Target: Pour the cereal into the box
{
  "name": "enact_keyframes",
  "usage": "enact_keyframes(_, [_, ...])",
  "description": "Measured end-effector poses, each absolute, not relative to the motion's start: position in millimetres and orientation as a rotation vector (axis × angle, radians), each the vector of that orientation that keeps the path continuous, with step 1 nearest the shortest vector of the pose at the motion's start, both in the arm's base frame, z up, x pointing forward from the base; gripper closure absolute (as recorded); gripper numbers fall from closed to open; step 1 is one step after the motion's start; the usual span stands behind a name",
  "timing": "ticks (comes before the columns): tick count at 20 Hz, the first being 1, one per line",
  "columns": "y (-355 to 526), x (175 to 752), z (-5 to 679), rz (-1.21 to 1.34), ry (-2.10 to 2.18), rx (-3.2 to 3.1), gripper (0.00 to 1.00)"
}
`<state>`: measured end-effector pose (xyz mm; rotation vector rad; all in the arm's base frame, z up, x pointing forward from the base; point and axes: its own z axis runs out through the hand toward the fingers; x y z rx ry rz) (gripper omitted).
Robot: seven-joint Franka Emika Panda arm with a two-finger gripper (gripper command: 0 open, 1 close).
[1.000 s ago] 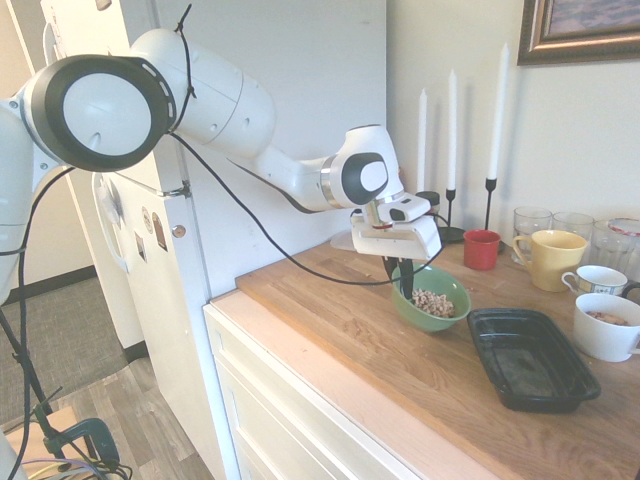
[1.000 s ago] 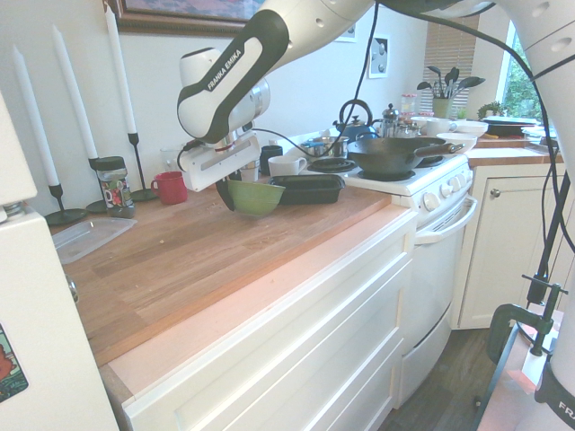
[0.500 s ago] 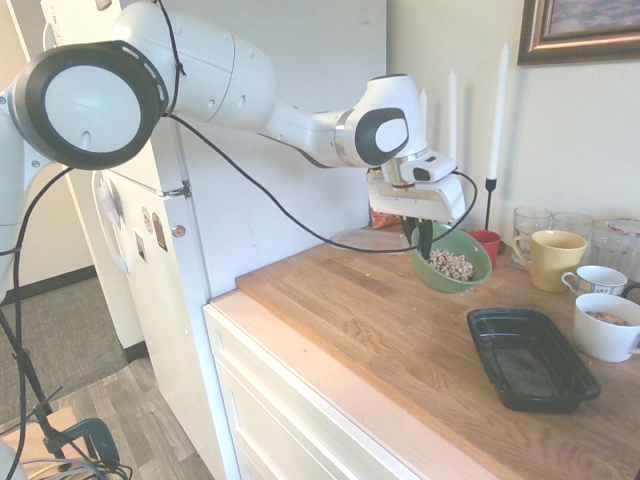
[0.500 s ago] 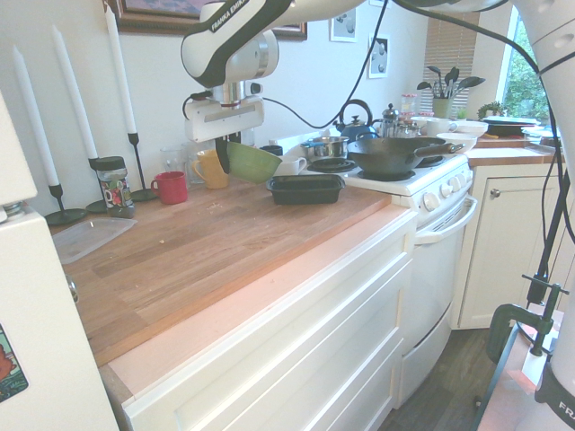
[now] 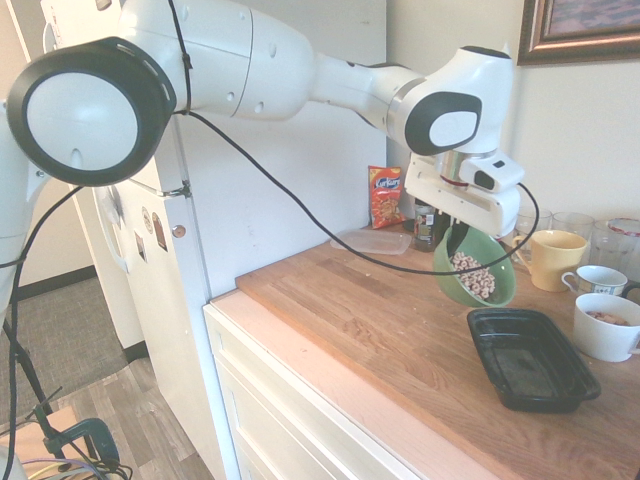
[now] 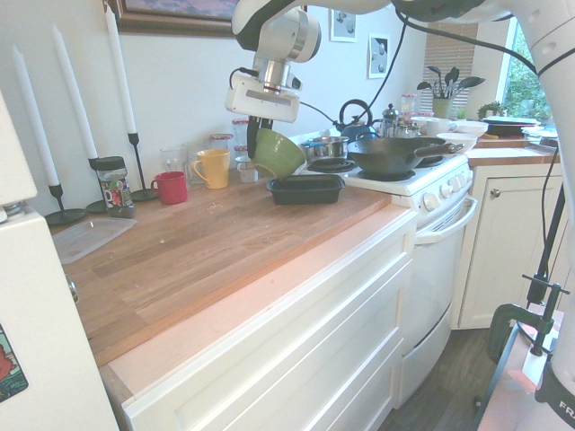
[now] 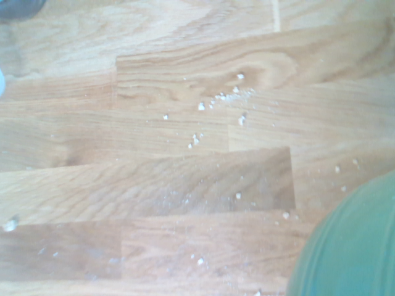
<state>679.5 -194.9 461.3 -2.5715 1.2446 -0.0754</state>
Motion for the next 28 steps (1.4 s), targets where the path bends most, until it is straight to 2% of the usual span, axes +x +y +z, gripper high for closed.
enact_keyframes(6, [-230.5, 683.4, 441.8, -0.021, 1.240, -2.478, 1.00])
enact_keyframes(15, [-278.1, 665.9, 451.9, 0.049, 1.162, -2.271, 1.00])
enact_keyframes(28, [-305.2, 649.5, 427.8, 0.166, 1.101, -2.110, 1.00])
